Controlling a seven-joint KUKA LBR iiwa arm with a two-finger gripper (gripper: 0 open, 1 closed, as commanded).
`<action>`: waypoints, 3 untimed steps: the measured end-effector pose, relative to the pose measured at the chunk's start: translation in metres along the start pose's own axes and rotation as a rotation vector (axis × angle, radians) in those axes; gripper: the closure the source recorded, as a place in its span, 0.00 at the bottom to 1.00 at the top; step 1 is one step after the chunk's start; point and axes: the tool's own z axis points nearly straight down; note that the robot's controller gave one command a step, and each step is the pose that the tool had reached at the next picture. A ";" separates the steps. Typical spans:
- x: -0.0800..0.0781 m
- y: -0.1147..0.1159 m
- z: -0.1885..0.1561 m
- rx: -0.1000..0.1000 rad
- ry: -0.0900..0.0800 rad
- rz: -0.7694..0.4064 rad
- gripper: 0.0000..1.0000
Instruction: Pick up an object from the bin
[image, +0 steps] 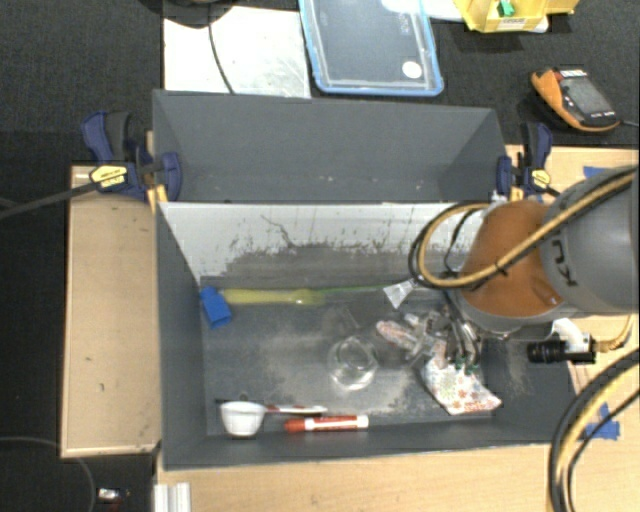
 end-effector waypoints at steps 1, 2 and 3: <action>0.002 0.000 -0.030 0.002 0.007 -0.001 1.00; 0.001 0.000 -0.077 0.002 0.009 -0.004 1.00; 0.000 0.001 -0.118 0.001 0.005 -0.005 1.00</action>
Offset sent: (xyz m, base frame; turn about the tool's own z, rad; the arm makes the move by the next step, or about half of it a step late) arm -0.0026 0.0004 0.1113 0.0000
